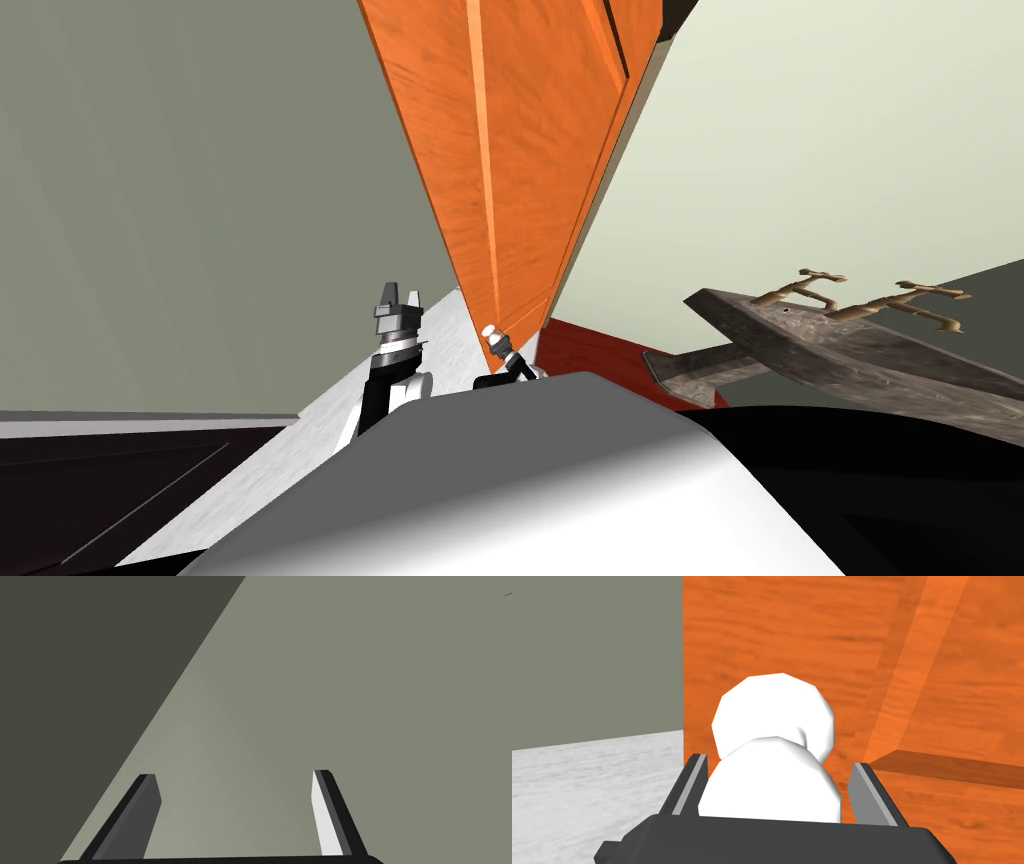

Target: Push the door open

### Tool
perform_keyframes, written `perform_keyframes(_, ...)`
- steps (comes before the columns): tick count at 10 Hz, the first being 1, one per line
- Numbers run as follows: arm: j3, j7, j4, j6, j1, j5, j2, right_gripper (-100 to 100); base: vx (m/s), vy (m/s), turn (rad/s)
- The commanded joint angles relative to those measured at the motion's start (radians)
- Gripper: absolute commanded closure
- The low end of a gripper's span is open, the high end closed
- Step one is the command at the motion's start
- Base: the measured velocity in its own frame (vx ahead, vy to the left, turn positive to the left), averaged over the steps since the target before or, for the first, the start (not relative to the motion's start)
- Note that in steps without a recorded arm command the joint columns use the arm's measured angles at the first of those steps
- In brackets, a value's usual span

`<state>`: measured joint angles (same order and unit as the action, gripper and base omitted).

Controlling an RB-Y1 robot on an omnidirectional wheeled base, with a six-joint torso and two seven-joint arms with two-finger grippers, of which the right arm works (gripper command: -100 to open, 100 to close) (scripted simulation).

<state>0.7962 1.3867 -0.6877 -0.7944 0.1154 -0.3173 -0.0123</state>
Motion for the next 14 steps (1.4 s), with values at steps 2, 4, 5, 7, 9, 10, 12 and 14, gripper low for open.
perform_keyframes(2,-0.045,-0.015,-0.013,0.005,-0.005,-0.02,-0.029,100,0.129,0.167,-0.049)
perform_keyframes(4,-0.061,-0.021,-0.012,0.003,-0.005,-0.027,-0.033,100,0.117,0.127,-0.03)
perform_keyframes(5,-0.069,-0.023,-0.012,0.003,-0.005,-0.031,-0.034,100,0.091,0.117,-0.016)
perform_keyframes(7,-0.086,-0.029,-0.012,0.001,-0.005,-0.038,-0.036,100,0.069,0.107,-0.055)
perform_keyframes(9,-0.103,-0.034,-0.012,0.0,-0.004,-0.046,-0.036,100,0.077,0.102,-0.037)
perform_keyframes(10,-0.103,-0.034,-0.012,0.0,-0.004,-0.046,-0.036,100,0.053,0.062,-0.024)
perform_keyframes(12,-0.119,-0.039,-0.012,-0.001,-0.004,-0.053,-0.034,100,0.042,0.049,0.003)
perform_keyframes(14,-0.127,-0.042,-0.012,-0.002,-0.004,-0.057,-0.033,100,0.067,0.108,-0.06)
